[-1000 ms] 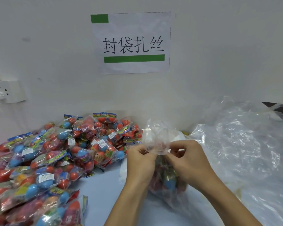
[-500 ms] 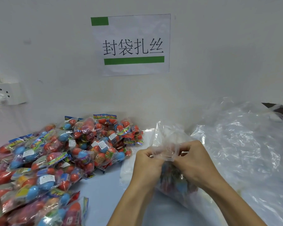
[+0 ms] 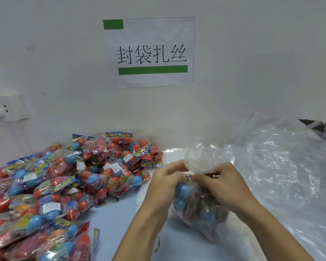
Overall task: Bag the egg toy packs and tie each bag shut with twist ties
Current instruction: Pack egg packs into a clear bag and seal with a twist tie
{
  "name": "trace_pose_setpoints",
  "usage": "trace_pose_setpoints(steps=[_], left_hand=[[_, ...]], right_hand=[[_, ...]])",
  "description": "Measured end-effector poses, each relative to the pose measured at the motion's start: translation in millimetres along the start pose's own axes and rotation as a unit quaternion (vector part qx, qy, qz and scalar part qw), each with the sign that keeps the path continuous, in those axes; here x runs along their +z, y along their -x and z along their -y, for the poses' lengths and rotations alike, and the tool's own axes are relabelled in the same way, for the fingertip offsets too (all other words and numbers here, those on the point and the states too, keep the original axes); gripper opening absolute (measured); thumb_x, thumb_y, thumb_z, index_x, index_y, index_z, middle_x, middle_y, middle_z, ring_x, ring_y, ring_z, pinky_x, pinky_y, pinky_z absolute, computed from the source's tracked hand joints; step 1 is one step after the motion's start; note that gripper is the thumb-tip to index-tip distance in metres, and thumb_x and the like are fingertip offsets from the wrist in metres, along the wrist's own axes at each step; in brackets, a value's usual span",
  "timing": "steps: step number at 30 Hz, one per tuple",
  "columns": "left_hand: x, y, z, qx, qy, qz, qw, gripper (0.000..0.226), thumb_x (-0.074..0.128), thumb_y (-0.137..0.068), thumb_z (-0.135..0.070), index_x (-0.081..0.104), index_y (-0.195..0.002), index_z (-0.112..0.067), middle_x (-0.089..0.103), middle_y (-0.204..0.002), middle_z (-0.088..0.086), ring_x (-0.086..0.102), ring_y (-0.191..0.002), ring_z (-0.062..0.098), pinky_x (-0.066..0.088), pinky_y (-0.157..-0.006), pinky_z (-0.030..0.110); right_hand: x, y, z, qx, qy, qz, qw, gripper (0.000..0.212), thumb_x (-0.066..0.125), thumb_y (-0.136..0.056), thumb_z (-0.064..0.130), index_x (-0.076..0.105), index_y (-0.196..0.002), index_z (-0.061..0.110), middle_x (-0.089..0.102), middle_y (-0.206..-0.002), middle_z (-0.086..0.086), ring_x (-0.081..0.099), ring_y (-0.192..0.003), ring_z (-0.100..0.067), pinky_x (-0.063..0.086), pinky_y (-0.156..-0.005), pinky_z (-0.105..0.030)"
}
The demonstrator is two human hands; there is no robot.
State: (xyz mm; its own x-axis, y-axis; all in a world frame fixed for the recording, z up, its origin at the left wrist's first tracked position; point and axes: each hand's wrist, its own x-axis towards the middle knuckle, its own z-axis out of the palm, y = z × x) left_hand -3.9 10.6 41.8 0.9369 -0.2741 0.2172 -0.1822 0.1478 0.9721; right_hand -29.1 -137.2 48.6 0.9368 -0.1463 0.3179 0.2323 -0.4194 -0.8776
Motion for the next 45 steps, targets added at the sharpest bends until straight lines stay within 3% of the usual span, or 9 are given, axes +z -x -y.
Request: trace_pose_setpoints(steps=[3,6,10,14,17,23,33,39,45], left_hand=[[-4,-1,4,0.016,-0.085,0.009,0.996,0.026,0.061,-0.092,0.002,0.075,-0.106,-0.014,0.077,-0.099,0.000,0.070,-0.096,0.013,0.054,-0.079,0.018],[-4,-1,9,0.033,-0.126,-0.013,0.991,0.013,0.072,-0.089,-0.011,0.078,-0.097,-0.019,0.077,-0.091,-0.007,0.071,-0.090,0.010,0.055,-0.077,0.018],[-7,-2,10,0.052,-0.148,-0.024,0.987,0.014,0.071,-0.090,-0.008,0.077,-0.088,-0.021,0.076,-0.085,-0.004,0.071,-0.083,0.010,0.055,-0.074,0.018],[-8,-1,10,0.075,-0.208,-0.009,0.975,0.016,0.066,-0.093,-0.008,0.072,-0.084,-0.020,0.072,-0.080,-0.007,0.066,-0.077,0.006,0.055,-0.073,0.021],[-2,0,10,0.092,-0.257,-0.017,0.962,0.020,0.059,-0.097,-0.012,0.064,-0.080,-0.021,0.064,-0.075,-0.015,0.058,-0.070,-0.001,0.048,-0.066,0.015],[3,-2,15,0.076,-0.267,-0.072,0.958,0.016,0.054,-0.100,-0.017,0.062,-0.086,-0.017,0.063,-0.080,-0.009,0.055,-0.068,-0.005,0.045,-0.061,0.011],[5,-4,19,0.069,-0.235,-0.097,0.965,0.015,0.065,-0.093,-0.019,0.074,-0.082,-0.015,0.072,-0.076,-0.006,0.064,-0.074,0.001,0.047,-0.066,0.011],[8,-3,21,0.165,-0.278,-0.109,0.940,0.013,0.070,-0.090,-0.012,0.072,-0.078,-0.017,0.068,-0.079,-0.008,0.061,-0.076,0.002,0.044,-0.067,0.010],[5,-1,18,0.250,-0.347,-0.080,0.900,0.011,0.065,-0.091,-0.004,0.068,-0.084,-0.012,0.061,-0.094,-0.008,0.055,-0.091,0.003,0.039,-0.069,0.006]], right_hand=[[-3,-2,-2,0.018,-0.011,0.009,1.000,0.022,0.079,-0.083,0.014,0.080,-0.066,0.029,0.074,-0.066,0.004,0.066,-0.061,-0.006,0.046,-0.056,-0.014],[-4,-2,-4,0.034,-0.018,0.027,0.999,0.019,0.078,-0.084,0.016,0.080,-0.068,0.025,0.074,-0.065,0.001,0.065,-0.060,-0.007,0.046,-0.055,-0.015],[-6,-2,-3,0.051,-0.029,0.064,0.996,0.015,0.078,-0.085,0.023,0.081,-0.070,0.020,0.070,-0.061,0.003,0.059,-0.054,-0.008,0.042,-0.054,-0.018],[-7,-3,-3,0.048,-0.018,0.082,0.995,0.022,0.076,-0.087,0.022,0.078,-0.066,0.017,0.067,-0.064,-0.014,0.055,-0.058,-0.016,0.043,-0.058,-0.027],[-5,-4,-5,0.053,-0.017,0.086,0.995,0.035,0.074,-0.090,0.022,0.070,-0.056,0.015,0.052,-0.054,-0.003,0.044,-0.052,-0.015,0.037,-0.050,-0.023],[0,-5,-6,0.037,-0.037,0.025,0.998,0.025,0.075,-0.089,0.021,0.074,-0.064,0.015,0.059,-0.052,0.006,0.051,-0.046,-0.005,0.039,-0.046,-0.012],[14,-7,-17,0.021,0.029,-0.059,0.998,0.025,0.068,-0.094,0.029,0.074,-0.071,0.020,0.070,-0.066,0.004,0.061,-0.060,-0.004,0.049,-0.063,-0.020],[13,-11,-20,0.042,0.025,-0.064,0.997,0.031,0.069,-0.092,0.030,0.069,-0.065,0.016,0.060,-0.054,0.004,0.060,-0.055,-0.011,0.047,-0.058,-0.024],[9,-9,-20,0.051,0.003,-0.041,0.998,0.031,0.070,-0.091,0.027,0.071,-0.064,0.013,0.058,-0.050,0.006,0.050,-0.045,-0.002,0.039,-0.046,-0.011]])
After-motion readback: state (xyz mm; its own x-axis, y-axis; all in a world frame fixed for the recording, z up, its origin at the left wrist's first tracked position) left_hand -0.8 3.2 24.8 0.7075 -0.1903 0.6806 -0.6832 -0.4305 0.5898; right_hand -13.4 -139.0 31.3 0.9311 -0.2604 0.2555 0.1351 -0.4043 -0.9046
